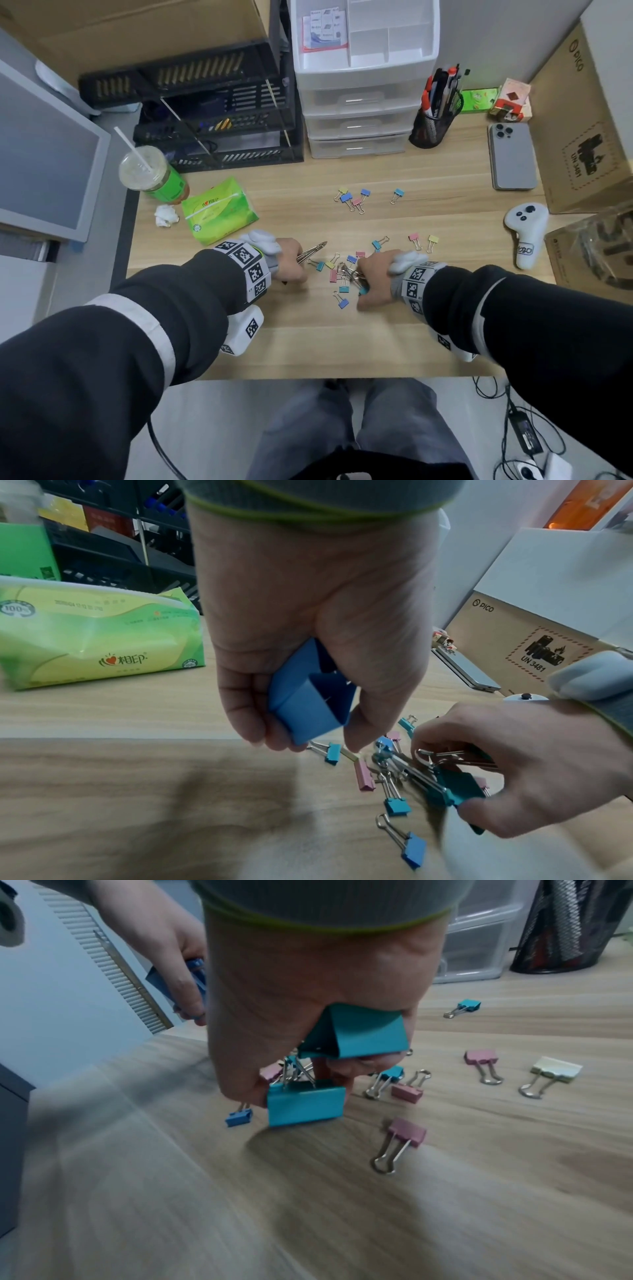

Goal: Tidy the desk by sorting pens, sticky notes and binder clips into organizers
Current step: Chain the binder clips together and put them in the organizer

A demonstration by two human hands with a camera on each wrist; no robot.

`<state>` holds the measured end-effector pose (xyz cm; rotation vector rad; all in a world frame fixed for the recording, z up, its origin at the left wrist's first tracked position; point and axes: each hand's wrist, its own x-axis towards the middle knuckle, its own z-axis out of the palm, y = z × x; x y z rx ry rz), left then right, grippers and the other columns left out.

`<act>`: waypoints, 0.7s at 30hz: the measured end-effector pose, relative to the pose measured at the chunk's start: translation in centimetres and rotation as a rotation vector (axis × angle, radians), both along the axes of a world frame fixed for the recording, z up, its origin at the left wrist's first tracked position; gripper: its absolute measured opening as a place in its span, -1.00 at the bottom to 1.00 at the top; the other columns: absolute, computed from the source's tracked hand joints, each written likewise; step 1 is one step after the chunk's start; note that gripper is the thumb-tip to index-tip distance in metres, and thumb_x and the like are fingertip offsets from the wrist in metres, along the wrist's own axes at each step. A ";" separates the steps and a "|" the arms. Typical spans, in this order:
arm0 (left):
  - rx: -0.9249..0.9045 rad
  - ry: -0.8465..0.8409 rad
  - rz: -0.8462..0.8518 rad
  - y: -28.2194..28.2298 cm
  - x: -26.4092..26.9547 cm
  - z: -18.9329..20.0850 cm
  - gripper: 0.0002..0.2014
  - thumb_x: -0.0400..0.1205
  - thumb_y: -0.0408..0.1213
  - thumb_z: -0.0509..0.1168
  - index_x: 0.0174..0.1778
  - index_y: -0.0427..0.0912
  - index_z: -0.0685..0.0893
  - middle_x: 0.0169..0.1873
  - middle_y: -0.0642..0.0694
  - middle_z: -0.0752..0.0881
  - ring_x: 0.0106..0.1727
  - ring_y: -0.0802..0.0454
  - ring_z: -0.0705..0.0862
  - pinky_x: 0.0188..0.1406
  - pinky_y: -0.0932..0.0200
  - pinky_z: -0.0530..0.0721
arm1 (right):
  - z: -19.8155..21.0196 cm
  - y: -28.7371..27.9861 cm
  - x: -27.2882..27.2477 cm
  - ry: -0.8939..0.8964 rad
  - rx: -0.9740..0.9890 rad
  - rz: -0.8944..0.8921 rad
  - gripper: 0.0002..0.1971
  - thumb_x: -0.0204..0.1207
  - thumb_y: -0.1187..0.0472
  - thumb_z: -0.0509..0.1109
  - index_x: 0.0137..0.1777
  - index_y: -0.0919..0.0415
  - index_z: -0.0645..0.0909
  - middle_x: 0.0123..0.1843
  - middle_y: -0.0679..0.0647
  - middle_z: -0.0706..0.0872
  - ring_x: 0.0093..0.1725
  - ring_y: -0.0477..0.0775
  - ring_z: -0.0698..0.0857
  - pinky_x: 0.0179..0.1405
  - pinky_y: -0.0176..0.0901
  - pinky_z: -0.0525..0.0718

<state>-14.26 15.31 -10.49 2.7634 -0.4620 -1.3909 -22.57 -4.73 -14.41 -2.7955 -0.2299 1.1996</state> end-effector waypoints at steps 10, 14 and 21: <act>-0.243 -0.018 0.095 -1.6 1.6 2.2 -0.77 0.48 -0.11 0.51 -0.12 -0.20 0.76 -0.37 -0.04 0.73 -0.35 0.00 0.68 -0.28 0.11 0.69 | 2.7 -3.2 1.9 0.060 0.373 -0.241 -0.74 0.24 -0.20 0.48 -0.18 -0.15 0.55 -0.24 -0.04 0.70 -0.20 0.12 0.73 -0.24 0.01 0.74; -0.467 -0.015 0.198 -3.4 2.7 4.6 -0.86 0.59 -0.15 0.46 -0.16 -0.13 0.70 -0.46 -0.06 0.73 -0.49 0.11 0.60 -0.49 0.39 0.58 | 4.9 -2.8 3.3 -0.049 0.480 -0.260 -0.76 0.36 -0.11 0.48 -0.17 -0.03 0.53 -0.22 0.00 0.64 -0.20 0.09 0.60 -0.20 -0.03 0.59; -0.489 -0.073 0.266 -5.9 5.7 7.6 -0.83 0.65 -0.19 0.38 -0.21 -0.19 0.71 -0.32 -0.24 0.82 -0.46 0.03 0.69 -0.50 0.32 0.63 | 8.2 -3.3 5.8 -0.188 0.433 -0.291 -0.56 0.32 -0.17 0.47 0.11 0.07 0.64 -0.05 0.09 0.76 -0.03 0.17 0.73 -0.03 0.04 0.74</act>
